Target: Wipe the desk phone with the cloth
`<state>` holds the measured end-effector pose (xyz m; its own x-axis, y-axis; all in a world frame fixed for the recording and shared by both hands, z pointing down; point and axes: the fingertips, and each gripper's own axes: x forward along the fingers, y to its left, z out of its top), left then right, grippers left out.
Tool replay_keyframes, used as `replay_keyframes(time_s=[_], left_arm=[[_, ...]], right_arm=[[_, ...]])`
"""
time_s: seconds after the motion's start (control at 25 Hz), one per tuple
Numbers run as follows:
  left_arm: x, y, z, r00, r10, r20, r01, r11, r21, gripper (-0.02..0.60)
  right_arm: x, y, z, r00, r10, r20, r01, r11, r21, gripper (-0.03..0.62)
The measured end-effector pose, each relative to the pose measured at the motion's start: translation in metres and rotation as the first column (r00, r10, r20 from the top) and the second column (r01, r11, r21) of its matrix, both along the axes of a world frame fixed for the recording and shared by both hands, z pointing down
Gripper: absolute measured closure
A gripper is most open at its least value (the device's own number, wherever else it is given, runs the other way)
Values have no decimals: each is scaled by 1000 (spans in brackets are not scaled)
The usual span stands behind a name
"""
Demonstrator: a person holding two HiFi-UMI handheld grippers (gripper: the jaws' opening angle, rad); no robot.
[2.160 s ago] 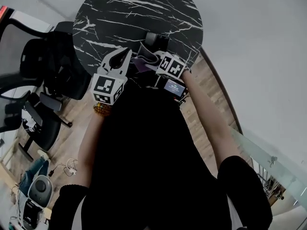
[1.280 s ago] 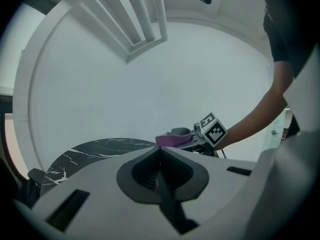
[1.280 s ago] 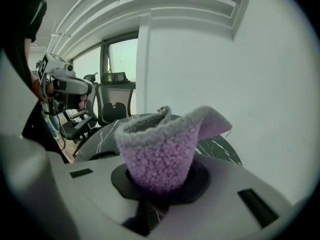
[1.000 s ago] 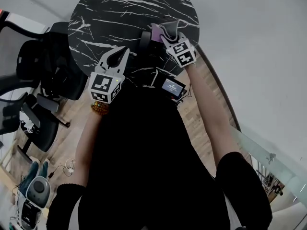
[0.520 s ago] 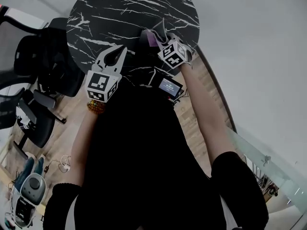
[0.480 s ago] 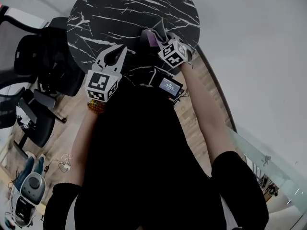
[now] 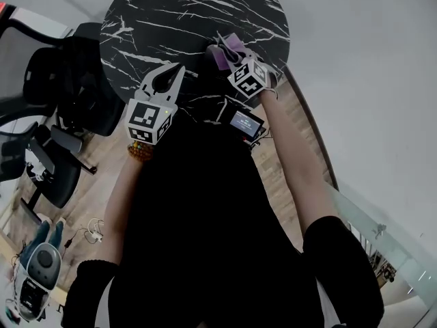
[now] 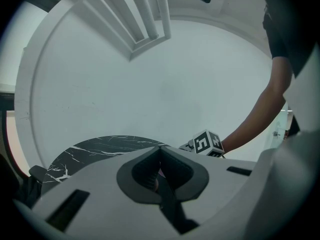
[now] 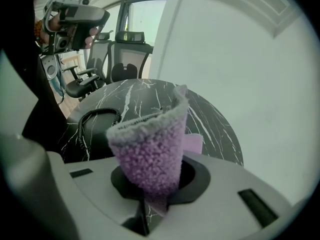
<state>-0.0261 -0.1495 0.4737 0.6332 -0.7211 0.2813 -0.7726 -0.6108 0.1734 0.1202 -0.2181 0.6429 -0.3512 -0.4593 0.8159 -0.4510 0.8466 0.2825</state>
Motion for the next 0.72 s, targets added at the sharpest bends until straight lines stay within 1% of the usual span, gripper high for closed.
replay_keyframes(time_s=[0.32,0.56,0.72], left_arm=[[-1,-2,1,1000,-1,-1,1,1000,-3,569],[-2,-4,0,1000,-6,-7,6,1000,-1,569],[-2,-7,-3,1000,-9,-15,9,1000,1,569]], right_arm=[[-1,1,3,1000,28,5,-28,999,-30,530],[-4,6,7,998,-14,-56,14,1000,-13,530],[-5,8,8,998,-25,-63,24,1000,-19,530]])
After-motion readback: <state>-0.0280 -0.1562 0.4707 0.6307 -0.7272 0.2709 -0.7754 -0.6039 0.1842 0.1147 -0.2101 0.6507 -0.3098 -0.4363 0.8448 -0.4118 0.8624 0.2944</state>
